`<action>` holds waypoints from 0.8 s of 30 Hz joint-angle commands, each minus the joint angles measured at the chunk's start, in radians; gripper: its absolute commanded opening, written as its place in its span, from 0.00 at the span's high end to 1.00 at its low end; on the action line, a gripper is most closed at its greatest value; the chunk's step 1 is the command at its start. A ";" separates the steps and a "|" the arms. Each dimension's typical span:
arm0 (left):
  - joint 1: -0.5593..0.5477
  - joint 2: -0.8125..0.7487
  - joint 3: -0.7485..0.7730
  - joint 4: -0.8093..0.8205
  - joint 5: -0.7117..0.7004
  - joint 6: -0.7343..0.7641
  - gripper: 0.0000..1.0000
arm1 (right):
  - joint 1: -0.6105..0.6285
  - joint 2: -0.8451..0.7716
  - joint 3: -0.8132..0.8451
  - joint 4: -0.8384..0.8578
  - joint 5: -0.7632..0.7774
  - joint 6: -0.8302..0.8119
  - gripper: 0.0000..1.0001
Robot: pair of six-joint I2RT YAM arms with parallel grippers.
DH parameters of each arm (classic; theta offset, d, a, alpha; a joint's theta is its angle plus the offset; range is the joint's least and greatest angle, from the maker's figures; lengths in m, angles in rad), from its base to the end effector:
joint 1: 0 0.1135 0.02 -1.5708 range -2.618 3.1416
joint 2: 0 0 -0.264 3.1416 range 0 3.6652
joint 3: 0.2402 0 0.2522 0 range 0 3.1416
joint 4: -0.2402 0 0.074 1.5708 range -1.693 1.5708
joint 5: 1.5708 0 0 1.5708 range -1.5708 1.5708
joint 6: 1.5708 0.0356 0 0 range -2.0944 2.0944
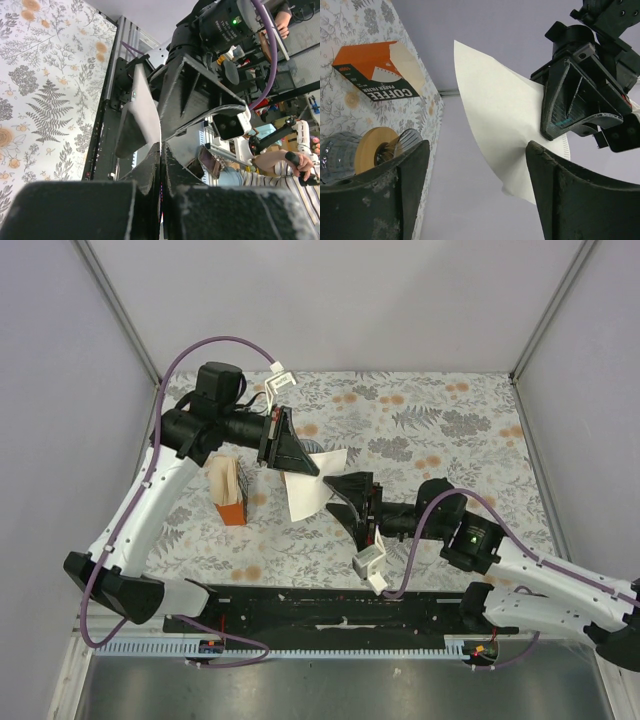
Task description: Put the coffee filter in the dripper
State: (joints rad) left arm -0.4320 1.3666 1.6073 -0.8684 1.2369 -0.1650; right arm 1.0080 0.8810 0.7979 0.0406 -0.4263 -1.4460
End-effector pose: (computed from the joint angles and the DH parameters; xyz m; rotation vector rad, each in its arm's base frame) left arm 0.2215 -0.1392 0.4384 0.9988 1.9111 -1.6826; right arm 0.0982 0.1833 0.3521 -1.5939 0.2234 0.0048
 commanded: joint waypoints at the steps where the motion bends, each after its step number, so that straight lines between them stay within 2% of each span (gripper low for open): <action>1: 0.002 -0.031 -0.024 0.063 0.058 -0.079 0.98 | 0.017 0.033 0.043 0.080 0.040 -0.099 0.19; 6: 0.004 -0.037 -0.040 0.063 0.055 -0.076 0.98 | 0.038 0.075 0.032 0.175 0.090 -0.094 0.40; 10: 0.004 -0.034 -0.044 0.075 0.055 -0.090 0.98 | 0.043 0.079 0.014 0.248 0.089 -0.093 0.45; 11: 0.004 -0.034 -0.047 0.086 0.058 -0.102 0.98 | 0.046 0.076 0.009 0.263 0.087 -0.091 0.44; 14: 0.012 -0.034 -0.063 0.170 0.114 -0.195 0.98 | 0.050 0.070 -0.020 0.303 0.098 -0.108 0.26; 17: 0.022 -0.038 -0.060 0.232 0.137 -0.266 0.98 | 0.052 0.043 -0.075 0.329 0.119 -0.132 0.13; 20: 0.024 -0.041 -0.058 0.232 0.130 -0.266 0.98 | 0.061 -0.002 -0.155 0.445 0.133 -0.126 0.11; 24: 0.026 -0.034 -0.063 0.247 0.124 -0.286 0.98 | 0.104 -0.014 -0.172 0.519 0.165 -0.154 0.12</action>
State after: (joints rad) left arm -0.4114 1.3560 1.5505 -0.6769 1.3251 -0.3737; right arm 1.0740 0.8883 0.6315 0.3759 -0.3031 -1.5406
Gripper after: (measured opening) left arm 0.026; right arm 0.883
